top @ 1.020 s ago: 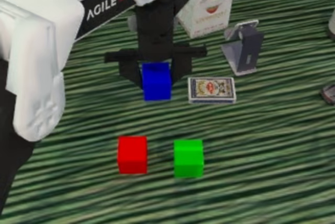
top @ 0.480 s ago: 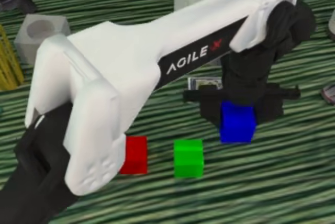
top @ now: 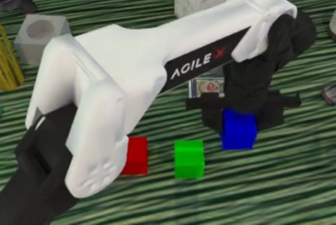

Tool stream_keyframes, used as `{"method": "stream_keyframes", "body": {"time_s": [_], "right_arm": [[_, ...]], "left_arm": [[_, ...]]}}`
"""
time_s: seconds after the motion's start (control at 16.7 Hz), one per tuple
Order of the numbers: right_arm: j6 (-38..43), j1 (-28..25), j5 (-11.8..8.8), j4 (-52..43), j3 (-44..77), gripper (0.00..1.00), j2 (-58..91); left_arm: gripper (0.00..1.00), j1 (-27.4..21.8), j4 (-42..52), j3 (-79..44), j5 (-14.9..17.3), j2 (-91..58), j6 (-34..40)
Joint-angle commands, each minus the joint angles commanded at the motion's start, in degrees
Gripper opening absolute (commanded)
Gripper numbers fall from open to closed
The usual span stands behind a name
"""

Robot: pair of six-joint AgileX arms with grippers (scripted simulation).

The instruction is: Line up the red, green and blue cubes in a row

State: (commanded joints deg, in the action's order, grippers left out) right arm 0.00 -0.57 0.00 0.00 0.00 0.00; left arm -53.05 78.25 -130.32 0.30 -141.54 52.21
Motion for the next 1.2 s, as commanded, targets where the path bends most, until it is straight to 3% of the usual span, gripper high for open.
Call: {"method": "stream_keyframes", "body": {"time_s": [0.3,0.6,1.2], "right_arm": [[0.0,0.0,0.0,0.0,0.0,1.00,0.0],[0.0,0.0,0.0,0.0,0.0,1.00,0.0],[0.0,0.0,0.0,0.0,0.0,1.00,0.0]], "left_arm": [[0.00,-0.3,-10.6,10.7,0.1,-0.1,0.3],[0.00,-0.4,-11.6,11.7,0.1,-0.2,0.3],[0.75,-0.4,-11.6,11.7,0.1,-0.2,0.3]]}}
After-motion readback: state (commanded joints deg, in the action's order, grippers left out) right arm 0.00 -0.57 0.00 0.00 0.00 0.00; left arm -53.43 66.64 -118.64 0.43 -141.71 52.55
